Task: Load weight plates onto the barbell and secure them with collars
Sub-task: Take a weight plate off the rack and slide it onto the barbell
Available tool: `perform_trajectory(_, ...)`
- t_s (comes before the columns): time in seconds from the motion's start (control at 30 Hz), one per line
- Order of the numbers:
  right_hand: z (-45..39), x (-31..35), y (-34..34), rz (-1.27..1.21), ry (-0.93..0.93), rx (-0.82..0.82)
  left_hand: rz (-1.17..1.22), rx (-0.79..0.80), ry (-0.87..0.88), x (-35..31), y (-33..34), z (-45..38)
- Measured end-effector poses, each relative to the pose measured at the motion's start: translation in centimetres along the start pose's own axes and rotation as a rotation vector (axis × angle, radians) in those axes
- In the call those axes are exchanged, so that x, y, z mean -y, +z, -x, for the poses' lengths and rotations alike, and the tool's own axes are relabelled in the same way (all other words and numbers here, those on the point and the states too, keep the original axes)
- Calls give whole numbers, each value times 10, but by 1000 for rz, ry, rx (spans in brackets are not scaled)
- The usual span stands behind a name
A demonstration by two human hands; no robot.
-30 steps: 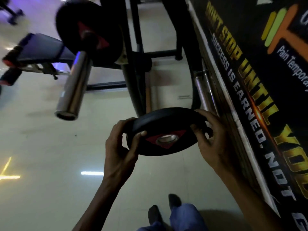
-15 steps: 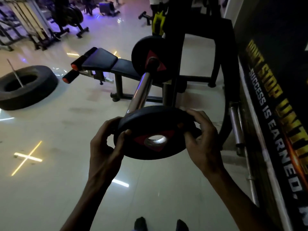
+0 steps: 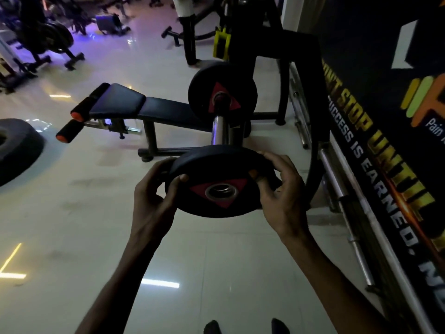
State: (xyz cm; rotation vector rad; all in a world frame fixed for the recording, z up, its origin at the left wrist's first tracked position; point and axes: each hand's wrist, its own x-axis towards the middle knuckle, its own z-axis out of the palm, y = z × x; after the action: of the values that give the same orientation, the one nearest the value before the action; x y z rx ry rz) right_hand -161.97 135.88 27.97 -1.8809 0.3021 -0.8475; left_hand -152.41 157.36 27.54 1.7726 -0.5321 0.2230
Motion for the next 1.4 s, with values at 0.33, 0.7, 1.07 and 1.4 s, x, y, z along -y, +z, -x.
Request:
perform_trajectory(0.33, -11, 0, 24, 50, 48, -57, 41, 85, -3, 32, -6, -35)
perform_trajectory(0.7, -35, -20, 54, 303, -333, 4, -181, 121, 355, 44, 35, -53)
perform_trajectory(1.07, -124, -80, 80, 506, -427, -6, -386, 44, 542, 93, 78, -154)
perform_trajectory(1.4, -259, -107, 121, 587, -420, 6, -383, 170, 304, 120, 108, -270)
